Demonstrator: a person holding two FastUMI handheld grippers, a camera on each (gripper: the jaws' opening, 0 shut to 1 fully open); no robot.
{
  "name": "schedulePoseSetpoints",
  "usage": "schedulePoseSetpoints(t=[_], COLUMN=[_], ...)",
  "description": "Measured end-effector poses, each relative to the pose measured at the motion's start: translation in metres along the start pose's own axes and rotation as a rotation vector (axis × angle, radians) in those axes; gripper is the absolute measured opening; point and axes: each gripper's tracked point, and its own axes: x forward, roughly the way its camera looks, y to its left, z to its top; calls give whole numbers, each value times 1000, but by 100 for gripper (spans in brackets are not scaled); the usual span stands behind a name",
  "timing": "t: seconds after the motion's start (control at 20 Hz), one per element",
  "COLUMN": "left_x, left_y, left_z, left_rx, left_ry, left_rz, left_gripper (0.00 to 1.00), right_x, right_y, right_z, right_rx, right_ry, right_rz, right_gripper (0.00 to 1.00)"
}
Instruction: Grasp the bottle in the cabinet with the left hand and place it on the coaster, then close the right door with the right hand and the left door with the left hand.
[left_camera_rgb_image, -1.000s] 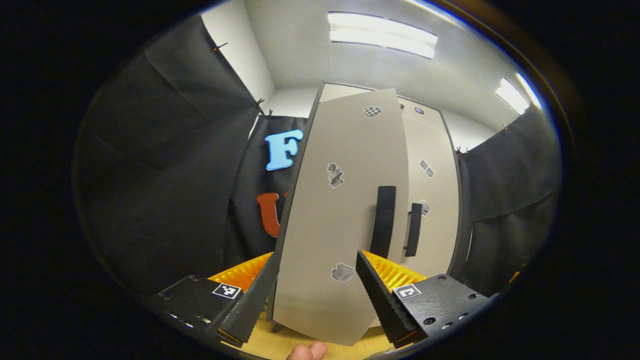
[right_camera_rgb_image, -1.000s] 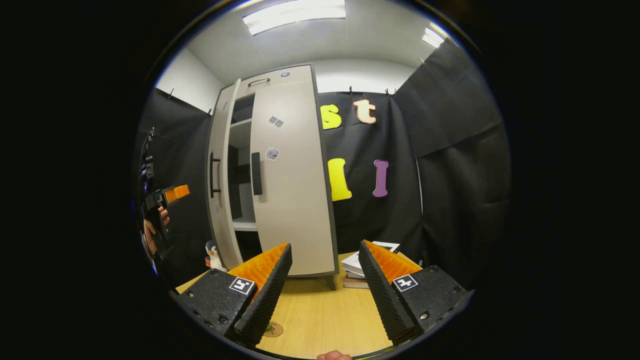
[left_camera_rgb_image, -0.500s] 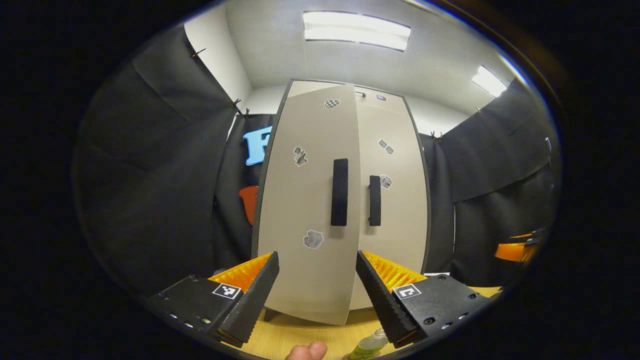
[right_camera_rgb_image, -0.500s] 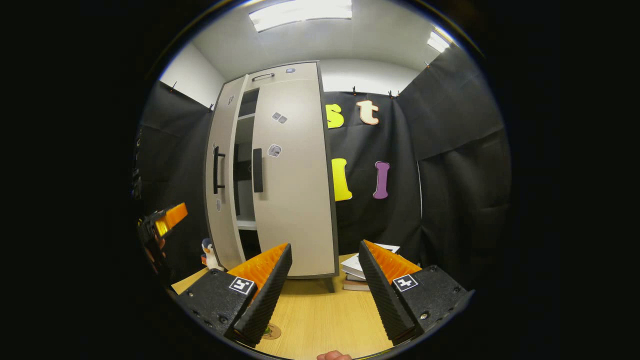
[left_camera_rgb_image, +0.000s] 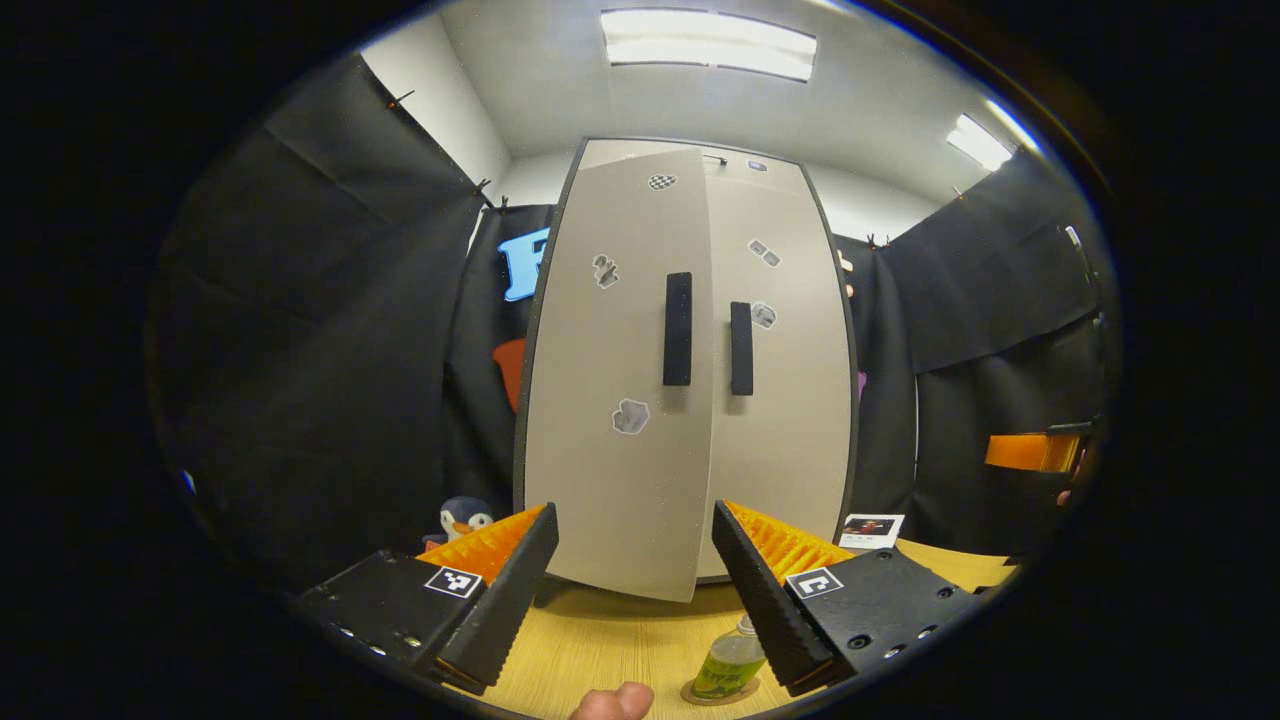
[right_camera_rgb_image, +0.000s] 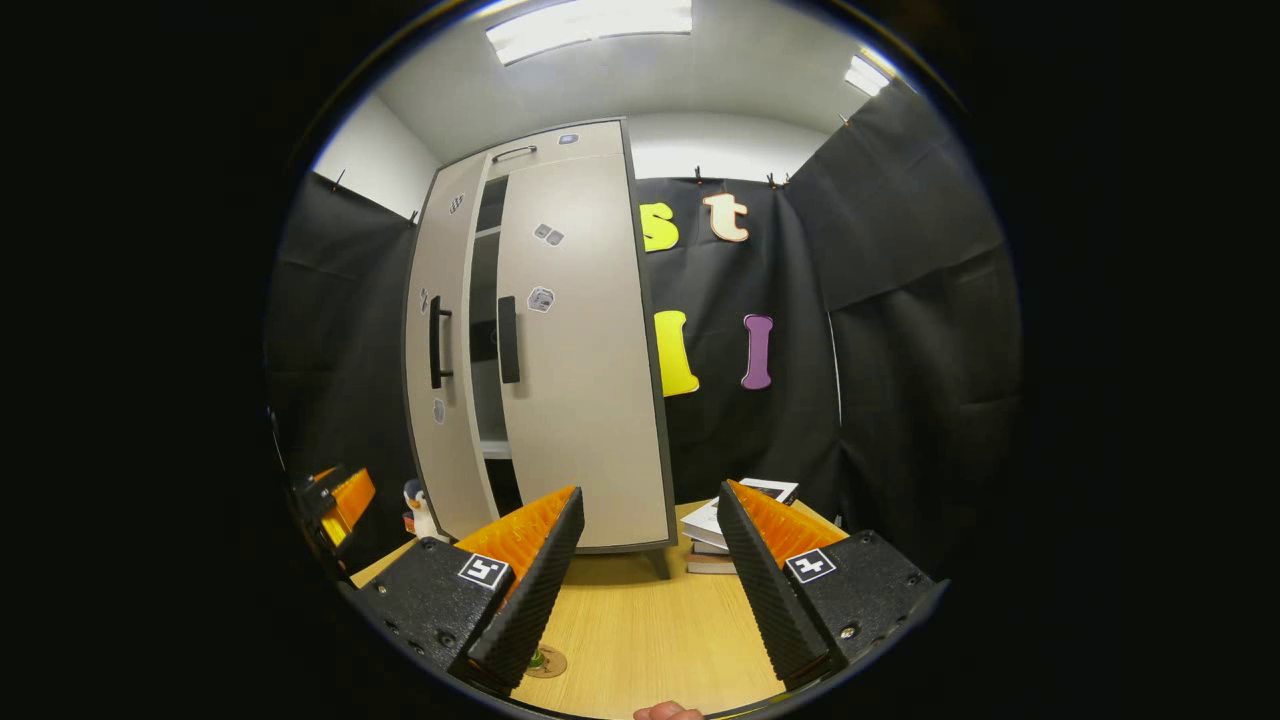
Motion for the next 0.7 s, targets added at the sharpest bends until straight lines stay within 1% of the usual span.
schedulePoseSetpoints(t=[0.1,0.15,0.2,0.3,0.35,0.4,0.6,0.7], left_x=[-1,-1,0,0,0,0,1,2], left_y=[2,2,2,3,2,2,1,2], left_z=[1,3,3,3,4,4,5,5], left_rx=[2,3,6,15,19,24,26,21], left_ry=[1,-2,-5,-11,-11,-11,-15,-14], left_rz=[6,8,8,10,9,9,5,17], left_gripper=[99,94,99,99,94,99,99,99], right_x=[0,0,1,2,2,2,4,5], right_y=[1,2,2,2,2,3,2,1], right_z=[2,2,1,1,1,0,-3,-4], right_rx=[1,-1,-2,-1,2,6,12,5], right_ry=[-5,-7,-8,-9,-9,-7,1,5], right_rz=[6,9,12,15,15,16,12,5], right_gripper=[83,83,83,83,83,83,83,83])
